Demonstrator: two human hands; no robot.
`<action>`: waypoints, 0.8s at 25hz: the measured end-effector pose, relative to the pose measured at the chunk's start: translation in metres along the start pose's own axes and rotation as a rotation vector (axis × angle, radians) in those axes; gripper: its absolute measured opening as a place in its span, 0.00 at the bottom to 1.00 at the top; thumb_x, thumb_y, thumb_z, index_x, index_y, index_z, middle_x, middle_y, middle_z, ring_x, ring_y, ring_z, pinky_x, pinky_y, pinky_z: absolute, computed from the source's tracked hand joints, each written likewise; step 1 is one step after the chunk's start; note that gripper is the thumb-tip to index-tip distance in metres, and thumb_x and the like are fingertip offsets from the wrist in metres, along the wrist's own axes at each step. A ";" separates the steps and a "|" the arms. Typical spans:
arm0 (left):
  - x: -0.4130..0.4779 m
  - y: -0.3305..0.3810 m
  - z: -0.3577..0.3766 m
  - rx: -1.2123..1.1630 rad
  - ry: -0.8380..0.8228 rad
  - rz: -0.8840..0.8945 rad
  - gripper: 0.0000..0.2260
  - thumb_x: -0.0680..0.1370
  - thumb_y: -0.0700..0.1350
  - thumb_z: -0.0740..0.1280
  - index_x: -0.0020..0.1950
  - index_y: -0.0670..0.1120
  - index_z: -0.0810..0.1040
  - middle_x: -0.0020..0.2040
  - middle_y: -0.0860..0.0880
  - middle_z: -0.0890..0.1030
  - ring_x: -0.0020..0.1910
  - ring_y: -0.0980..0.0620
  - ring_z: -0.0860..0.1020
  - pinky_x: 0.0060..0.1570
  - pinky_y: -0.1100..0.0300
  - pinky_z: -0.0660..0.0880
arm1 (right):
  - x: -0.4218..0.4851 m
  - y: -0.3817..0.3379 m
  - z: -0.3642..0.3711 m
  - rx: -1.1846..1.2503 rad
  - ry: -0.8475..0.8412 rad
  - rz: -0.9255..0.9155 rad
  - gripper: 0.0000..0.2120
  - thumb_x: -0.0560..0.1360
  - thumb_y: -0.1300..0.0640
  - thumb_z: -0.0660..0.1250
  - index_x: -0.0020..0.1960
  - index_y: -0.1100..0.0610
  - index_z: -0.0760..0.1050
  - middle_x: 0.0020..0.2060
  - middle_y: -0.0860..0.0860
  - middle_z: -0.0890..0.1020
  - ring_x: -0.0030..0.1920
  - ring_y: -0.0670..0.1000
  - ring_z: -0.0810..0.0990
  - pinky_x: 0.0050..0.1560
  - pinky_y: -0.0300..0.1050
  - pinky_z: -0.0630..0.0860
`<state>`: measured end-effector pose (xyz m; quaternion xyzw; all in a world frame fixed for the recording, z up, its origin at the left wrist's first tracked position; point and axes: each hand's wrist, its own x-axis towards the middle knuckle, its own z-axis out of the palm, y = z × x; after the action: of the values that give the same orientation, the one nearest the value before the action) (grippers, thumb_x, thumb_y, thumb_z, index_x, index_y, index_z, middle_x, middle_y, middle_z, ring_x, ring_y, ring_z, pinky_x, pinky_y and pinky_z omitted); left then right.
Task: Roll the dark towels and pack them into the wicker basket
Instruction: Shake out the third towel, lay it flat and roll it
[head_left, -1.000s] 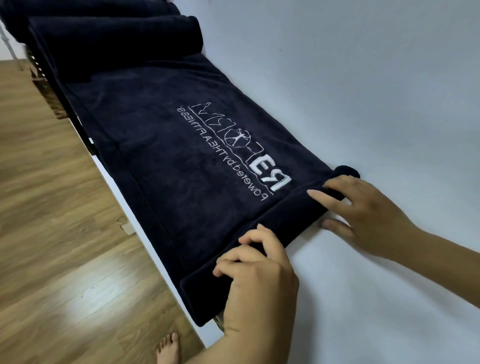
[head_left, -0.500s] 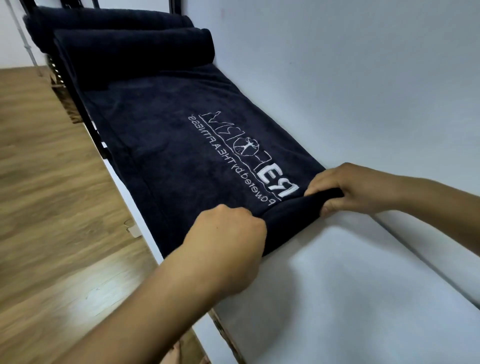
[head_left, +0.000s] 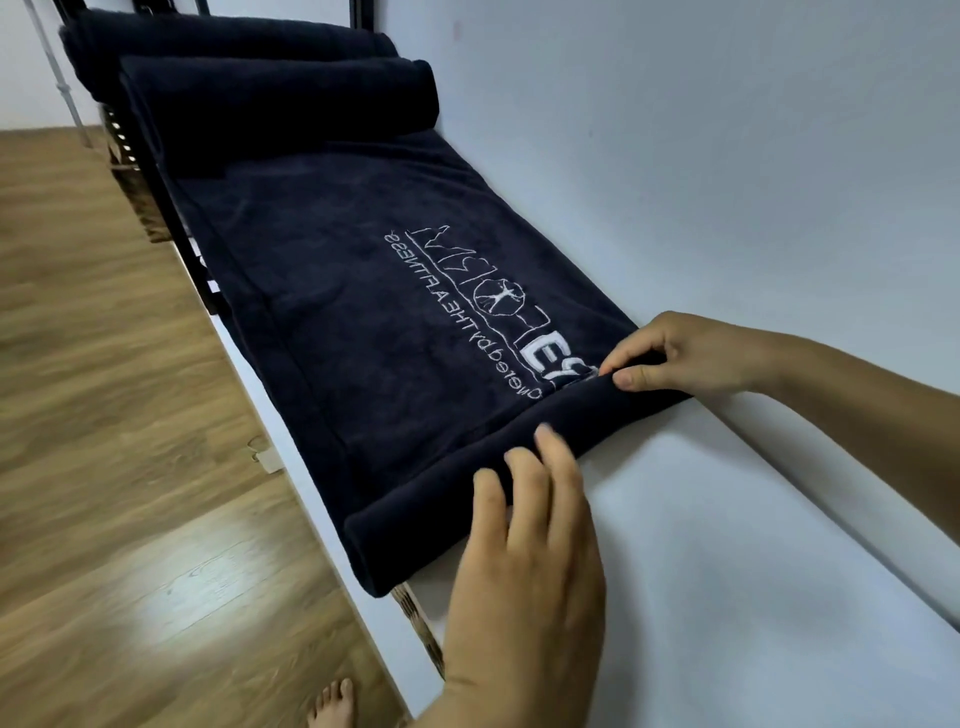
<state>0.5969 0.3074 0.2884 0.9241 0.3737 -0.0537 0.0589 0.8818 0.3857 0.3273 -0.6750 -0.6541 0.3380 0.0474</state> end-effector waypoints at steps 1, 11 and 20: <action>0.000 0.000 0.008 0.005 -0.003 0.000 0.30 0.81 0.34 0.32 0.69 0.27 0.68 0.68 0.27 0.70 0.63 0.31 0.68 0.63 0.36 0.63 | 0.002 -0.001 0.002 -0.016 0.050 -0.026 0.10 0.76 0.56 0.72 0.47 0.40 0.81 0.45 0.35 0.84 0.50 0.38 0.82 0.53 0.34 0.72; 0.031 -0.018 0.009 0.018 0.141 -0.118 0.30 0.81 0.33 0.35 0.65 0.29 0.75 0.61 0.28 0.76 0.56 0.27 0.78 0.56 0.36 0.76 | -0.042 0.013 0.105 -0.565 0.771 -0.458 0.20 0.75 0.62 0.72 0.65 0.64 0.78 0.63 0.60 0.79 0.67 0.61 0.76 0.70 0.61 0.70; 0.044 -0.033 -0.023 0.058 0.079 -0.174 0.35 0.70 0.35 0.35 0.67 0.28 0.71 0.56 0.33 0.75 0.50 0.33 0.78 0.53 0.40 0.76 | -0.008 0.003 0.086 -0.542 0.654 -0.424 0.27 0.75 0.52 0.72 0.70 0.61 0.73 0.66 0.56 0.78 0.68 0.58 0.74 0.73 0.61 0.64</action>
<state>0.6069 0.3640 0.3021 0.8908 0.4529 -0.0332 0.0123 0.8406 0.3452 0.2627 -0.5858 -0.7928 -0.0923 0.1410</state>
